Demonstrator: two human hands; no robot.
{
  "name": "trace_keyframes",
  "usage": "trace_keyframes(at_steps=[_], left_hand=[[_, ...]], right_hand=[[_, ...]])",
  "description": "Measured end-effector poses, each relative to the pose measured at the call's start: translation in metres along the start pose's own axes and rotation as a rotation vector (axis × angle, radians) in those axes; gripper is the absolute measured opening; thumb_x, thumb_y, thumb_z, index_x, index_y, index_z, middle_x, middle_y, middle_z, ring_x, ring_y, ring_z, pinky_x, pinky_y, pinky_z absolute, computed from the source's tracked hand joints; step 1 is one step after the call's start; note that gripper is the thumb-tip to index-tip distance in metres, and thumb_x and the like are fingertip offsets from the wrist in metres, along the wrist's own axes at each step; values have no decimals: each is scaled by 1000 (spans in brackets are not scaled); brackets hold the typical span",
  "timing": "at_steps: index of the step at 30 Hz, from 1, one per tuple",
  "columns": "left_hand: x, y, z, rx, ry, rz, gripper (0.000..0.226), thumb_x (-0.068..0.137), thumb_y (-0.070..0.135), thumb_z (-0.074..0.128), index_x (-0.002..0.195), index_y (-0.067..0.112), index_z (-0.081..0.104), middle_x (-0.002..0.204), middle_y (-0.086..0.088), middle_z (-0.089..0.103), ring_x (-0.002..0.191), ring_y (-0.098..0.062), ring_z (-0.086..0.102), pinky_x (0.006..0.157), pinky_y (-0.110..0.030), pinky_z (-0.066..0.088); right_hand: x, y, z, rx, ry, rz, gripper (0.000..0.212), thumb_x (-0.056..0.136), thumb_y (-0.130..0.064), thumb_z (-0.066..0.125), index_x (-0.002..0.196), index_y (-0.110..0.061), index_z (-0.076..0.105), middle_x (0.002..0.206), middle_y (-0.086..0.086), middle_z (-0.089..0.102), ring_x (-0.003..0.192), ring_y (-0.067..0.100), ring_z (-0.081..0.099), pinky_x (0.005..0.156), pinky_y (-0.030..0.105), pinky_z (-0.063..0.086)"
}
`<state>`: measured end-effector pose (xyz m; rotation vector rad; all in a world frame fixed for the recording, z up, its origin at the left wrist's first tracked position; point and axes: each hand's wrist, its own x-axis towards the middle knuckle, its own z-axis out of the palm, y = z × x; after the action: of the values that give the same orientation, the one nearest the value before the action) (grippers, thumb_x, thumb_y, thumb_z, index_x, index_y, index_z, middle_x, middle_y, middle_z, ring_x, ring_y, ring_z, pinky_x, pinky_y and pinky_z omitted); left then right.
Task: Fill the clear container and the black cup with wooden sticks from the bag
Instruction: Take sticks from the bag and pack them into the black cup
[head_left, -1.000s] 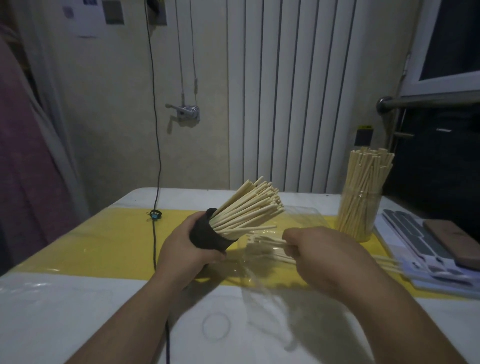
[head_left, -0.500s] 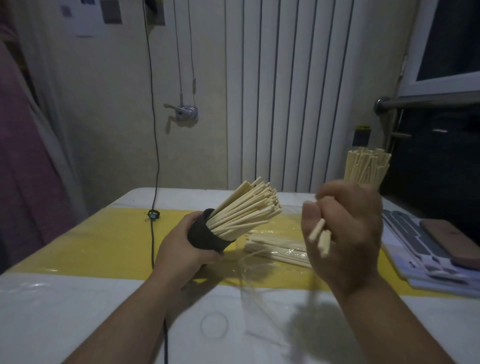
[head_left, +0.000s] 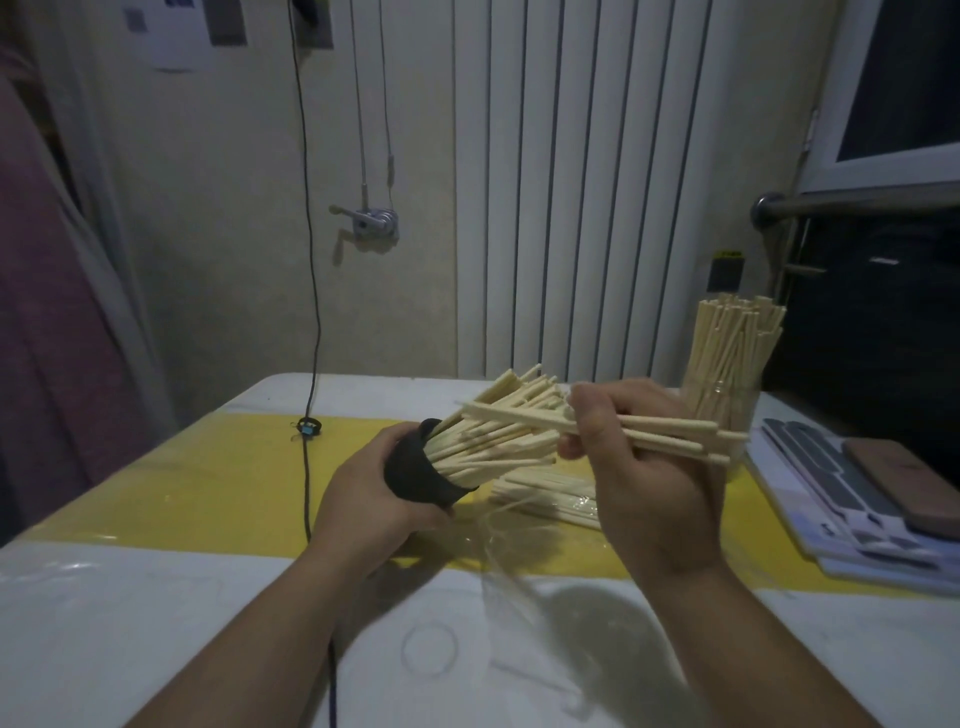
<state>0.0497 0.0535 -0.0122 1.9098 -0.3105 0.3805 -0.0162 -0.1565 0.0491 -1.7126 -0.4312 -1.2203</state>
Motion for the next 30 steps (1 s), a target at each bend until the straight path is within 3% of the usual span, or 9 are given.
trace_keyframes(at_steps=[6, 10, 12, 14, 16, 20, 22, 27, 30], left_hand=[[-1, 3, 2, 70, -23, 55, 78, 46, 12, 90, 105, 54, 62, 103, 29, 69, 96, 5, 63, 75, -21, 51], [-1, 4, 2, 121, -36, 94, 82, 41, 21, 87, 102, 68, 57, 103, 32, 67, 96, 5, 63, 78, -26, 55], [-1, 5, 2, 138, -49, 112, 81, 40, 23, 86, 103, 66, 57, 104, 32, 67, 96, 5, 63, 79, -26, 56], [0, 5, 3, 143, -52, 117, 81, 38, 25, 86, 103, 64, 58, 103, 31, 68, 95, 6, 64, 79, -25, 55], [0, 4, 3, 137, -49, 110, 80, 38, 24, 86, 103, 62, 58, 103, 31, 68, 95, 6, 63, 76, -22, 53], [1, 1, 1, 78, -25, 57, 79, 39, 21, 86, 104, 58, 60, 103, 30, 68, 95, 6, 63, 73, -18, 49], [0, 2, 0, 65, -23, 49, 78, 42, 17, 87, 102, 59, 60, 101, 32, 67, 94, 8, 62, 72, -17, 48], [-1, 3, 0, 62, -15, 43, 78, 46, 10, 89, 98, 60, 59, 101, 34, 66, 94, 11, 60, 72, -19, 49], [-1, 3, 1, 71, -12, 36, 79, 43, 15, 89, 100, 62, 59, 102, 34, 66, 94, 10, 60, 74, -22, 51]], right_hand=[[0, 7, 4, 42, -104, 282, 25, 87, -45, 59, 67, -32, 68, 81, -15, 65, 79, 2, 61, 68, 8, 40], [0, 19, 3, 54, -159, 448, 25, 84, -46, 66, 70, -27, 74, 105, -18, 53, 98, -1, 56, 86, 19, 43], [-1, 21, 4, 29, -285, 531, 19, 78, -46, 73, 85, -28, 75, 128, -17, 49, 114, 3, 53, 100, 30, 45], [-4, 21, 5, 14, -413, 572, 63, 60, -65, 78, 116, -42, 63, 142, -11, 41, 125, 12, 50, 106, 37, 45], [-4, 23, 5, 96, -344, 619, 86, 54, -76, 77, 129, -47, 49, 139, -10, 46, 123, 11, 51, 99, 35, 48], [-2, 23, 3, 263, -104, 544, 22, 95, -39, 51, 106, -25, 64, 101, -25, 64, 101, -4, 58, 79, 9, 43], [-4, 25, 6, 179, -119, 463, 30, 102, -19, 40, 95, -22, 69, 103, -21, 65, 100, -12, 56, 77, 1, 38], [-14, 26, 13, 83, -179, 323, 50, 90, -52, 33, 125, -32, 63, 139, -19, 50, 131, -10, 39, 101, 3, 30], [-18, 22, 18, 9, -232, 265, 43, 91, -56, 31, 128, -47, 51, 146, -26, 40, 136, -13, 29, 106, 5, 24]])
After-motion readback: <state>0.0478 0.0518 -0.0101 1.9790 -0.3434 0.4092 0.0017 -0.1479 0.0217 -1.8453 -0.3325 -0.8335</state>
